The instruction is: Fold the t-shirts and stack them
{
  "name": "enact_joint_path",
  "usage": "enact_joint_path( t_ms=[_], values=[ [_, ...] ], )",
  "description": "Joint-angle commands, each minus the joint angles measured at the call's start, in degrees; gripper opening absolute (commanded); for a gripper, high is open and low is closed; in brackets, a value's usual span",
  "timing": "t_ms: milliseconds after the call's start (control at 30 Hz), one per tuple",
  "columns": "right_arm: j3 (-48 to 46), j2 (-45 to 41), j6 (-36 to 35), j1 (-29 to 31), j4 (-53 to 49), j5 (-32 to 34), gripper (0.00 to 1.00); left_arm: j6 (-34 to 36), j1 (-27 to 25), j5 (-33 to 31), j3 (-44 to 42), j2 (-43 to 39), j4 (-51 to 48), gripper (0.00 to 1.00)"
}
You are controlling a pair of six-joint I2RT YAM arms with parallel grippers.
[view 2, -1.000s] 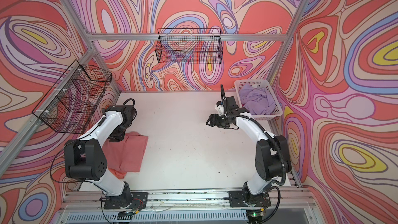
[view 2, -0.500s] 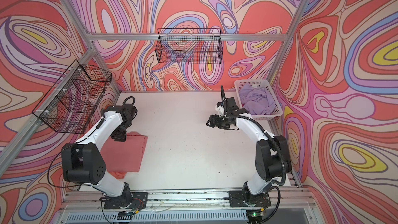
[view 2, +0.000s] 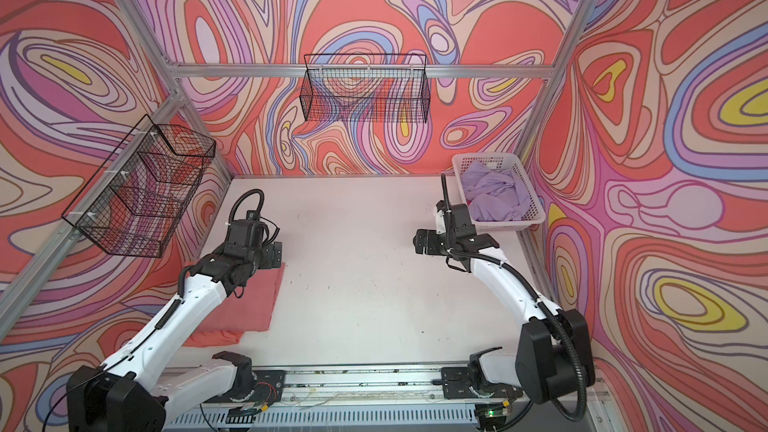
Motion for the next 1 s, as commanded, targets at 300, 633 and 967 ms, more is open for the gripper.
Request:
enact_joint_path(
  t_ms=[300, 633, 967],
  values=[
    [-16.82, 0.64, -7.47, -4.15, 39.46, 20.93, 0.98, 5.73, 8.51, 11.15, -20.41, -1.49, 43.00, 1.00],
    [-29.37, 12.51, -16.37, -6.10, 80.63, 15.98, 0.98, 6.27, 9.54, 10.05, -26.87, 4.68, 61.88, 1.00],
    [-36.63, 21.79, -16.40, -6.65, 101.90, 16.03, 0.98, 6.58, 9.63, 8.55, -28.07, 16.08, 75.65, 1.00]
  ],
)
